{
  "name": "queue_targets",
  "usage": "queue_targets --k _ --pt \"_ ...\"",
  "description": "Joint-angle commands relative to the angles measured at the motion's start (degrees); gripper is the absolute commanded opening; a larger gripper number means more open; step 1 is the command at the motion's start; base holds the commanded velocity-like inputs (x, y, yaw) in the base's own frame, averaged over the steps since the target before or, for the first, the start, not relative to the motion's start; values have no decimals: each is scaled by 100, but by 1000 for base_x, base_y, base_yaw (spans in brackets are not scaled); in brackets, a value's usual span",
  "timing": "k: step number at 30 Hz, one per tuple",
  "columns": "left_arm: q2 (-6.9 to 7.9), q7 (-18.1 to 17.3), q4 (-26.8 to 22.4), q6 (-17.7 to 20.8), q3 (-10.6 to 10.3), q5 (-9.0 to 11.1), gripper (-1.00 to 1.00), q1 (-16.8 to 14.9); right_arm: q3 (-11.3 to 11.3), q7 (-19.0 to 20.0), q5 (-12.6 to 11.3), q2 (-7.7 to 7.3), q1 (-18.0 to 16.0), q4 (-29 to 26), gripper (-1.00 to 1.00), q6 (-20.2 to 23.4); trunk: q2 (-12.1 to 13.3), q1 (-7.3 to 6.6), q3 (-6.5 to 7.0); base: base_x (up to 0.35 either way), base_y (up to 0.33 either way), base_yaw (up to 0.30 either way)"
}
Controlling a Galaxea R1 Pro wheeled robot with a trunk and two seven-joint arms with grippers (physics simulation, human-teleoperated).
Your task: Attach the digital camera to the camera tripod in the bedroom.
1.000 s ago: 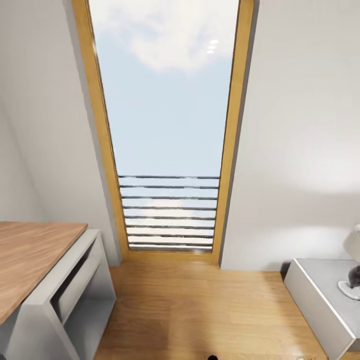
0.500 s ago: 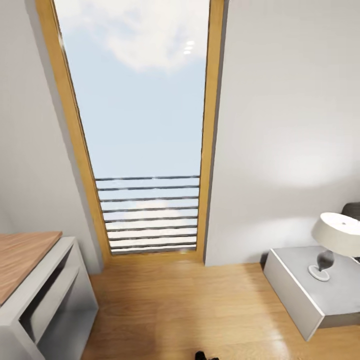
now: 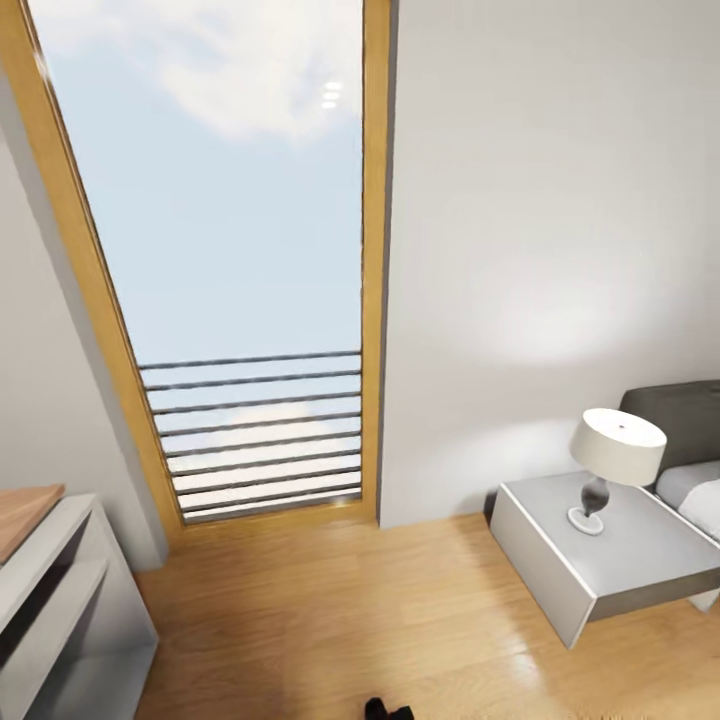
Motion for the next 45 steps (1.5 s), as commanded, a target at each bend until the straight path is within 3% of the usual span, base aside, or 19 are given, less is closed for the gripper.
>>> queue_targets --k 1,36,45 --pt "-1 -1 -3 -12 11 37 100 1 9 -1 34 0 -3 4 100 -14 -3 0 -5 0 0 -250" --pt "8 -1 -3 -18 11 46 100 1 35 26 40 -47 -2 4 100 -6 -3 0 -5 0 0 -74" --pt "8 -1 -3 -16 11 46 100 1 165 20 155 -47 -1 4 100 -14 -3 0 -5 0 0 -1"
